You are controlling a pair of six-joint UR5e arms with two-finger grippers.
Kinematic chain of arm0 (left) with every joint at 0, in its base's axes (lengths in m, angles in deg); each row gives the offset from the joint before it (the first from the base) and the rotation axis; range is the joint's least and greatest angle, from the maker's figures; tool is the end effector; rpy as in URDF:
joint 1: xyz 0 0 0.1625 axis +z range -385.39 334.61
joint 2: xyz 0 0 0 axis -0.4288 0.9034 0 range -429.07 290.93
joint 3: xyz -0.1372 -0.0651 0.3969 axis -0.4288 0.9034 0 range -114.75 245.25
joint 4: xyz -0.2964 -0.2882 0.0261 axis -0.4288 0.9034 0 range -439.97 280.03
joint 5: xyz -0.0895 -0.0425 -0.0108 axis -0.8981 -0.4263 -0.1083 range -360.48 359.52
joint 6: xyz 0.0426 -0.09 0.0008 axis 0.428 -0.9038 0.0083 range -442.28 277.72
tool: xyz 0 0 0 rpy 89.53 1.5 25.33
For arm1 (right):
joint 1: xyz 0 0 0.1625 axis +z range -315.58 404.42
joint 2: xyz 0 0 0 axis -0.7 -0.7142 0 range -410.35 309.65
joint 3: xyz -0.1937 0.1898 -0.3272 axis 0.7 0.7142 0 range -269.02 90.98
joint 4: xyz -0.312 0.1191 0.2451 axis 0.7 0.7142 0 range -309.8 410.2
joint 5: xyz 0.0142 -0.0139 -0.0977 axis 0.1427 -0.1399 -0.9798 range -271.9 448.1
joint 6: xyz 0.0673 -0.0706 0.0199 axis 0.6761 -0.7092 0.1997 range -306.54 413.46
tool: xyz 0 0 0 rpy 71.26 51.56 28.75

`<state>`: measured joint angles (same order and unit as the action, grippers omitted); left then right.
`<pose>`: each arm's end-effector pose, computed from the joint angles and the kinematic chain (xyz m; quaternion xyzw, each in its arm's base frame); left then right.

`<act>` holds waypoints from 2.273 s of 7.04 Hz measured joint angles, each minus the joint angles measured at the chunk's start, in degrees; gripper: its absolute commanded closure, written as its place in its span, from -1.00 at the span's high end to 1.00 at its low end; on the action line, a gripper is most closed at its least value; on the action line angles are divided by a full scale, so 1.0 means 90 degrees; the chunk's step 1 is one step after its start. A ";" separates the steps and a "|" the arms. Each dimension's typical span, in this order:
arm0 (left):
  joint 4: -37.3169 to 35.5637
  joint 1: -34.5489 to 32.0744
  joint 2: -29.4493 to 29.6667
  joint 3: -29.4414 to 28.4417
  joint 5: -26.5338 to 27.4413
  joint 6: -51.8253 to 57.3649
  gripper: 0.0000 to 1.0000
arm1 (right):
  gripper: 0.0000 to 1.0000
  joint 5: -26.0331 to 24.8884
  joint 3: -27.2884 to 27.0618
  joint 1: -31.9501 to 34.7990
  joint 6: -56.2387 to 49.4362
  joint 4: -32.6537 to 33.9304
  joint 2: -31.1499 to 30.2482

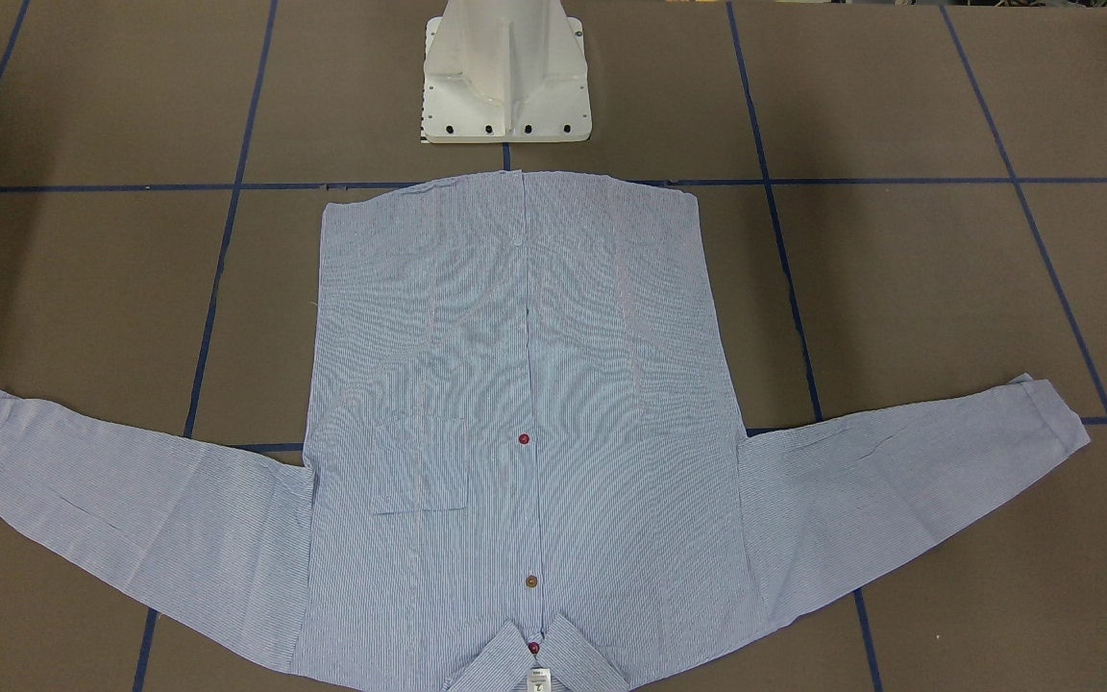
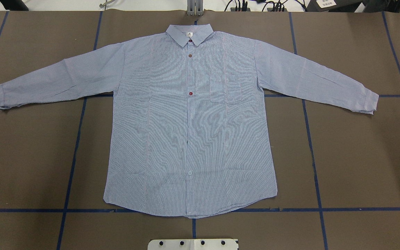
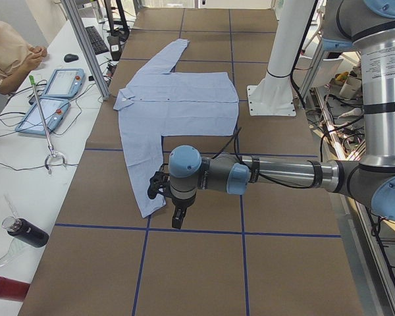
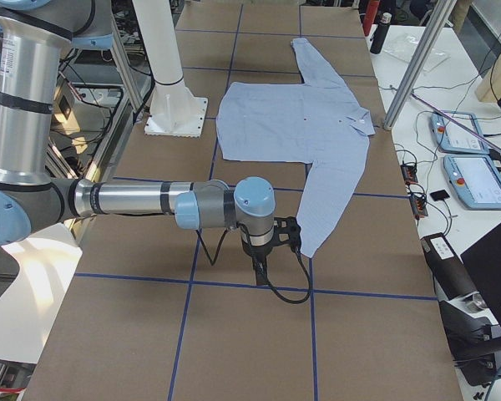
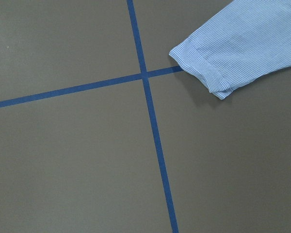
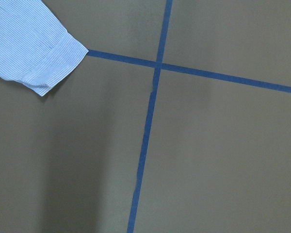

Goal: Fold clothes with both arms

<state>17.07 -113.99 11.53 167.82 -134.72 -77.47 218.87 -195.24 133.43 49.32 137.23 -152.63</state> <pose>-0.0532 -0.4343 0.6126 0.0935 0.3725 0.0834 0.9195 0.0612 -0.4100 0.6137 0.0660 -0.3461 -0.0628 0.9338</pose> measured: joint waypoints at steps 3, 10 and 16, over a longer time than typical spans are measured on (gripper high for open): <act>0.2164 0.0000 0.0182 -0.0065 0.0044 -0.0057 1.00 | 1.00 0.0063 -0.0222 -0.0063 0.0297 -0.0994 0.0219; 0.3194 0.0000 0.0587 -0.0350 0.0033 -0.0045 1.00 | 1.00 0.0027 0.0557 -0.1426 0.4072 -0.3754 0.0506; 0.3222 0.0000 0.0527 -0.0331 -0.0116 -0.0030 1.00 | 0.67 -0.2335 0.2797 -0.3674 0.6997 -0.7197 0.0954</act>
<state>46.07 -113.99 16.28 164.84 -135.76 -77.74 197.85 -170.06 100.36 112.29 72.45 -144.05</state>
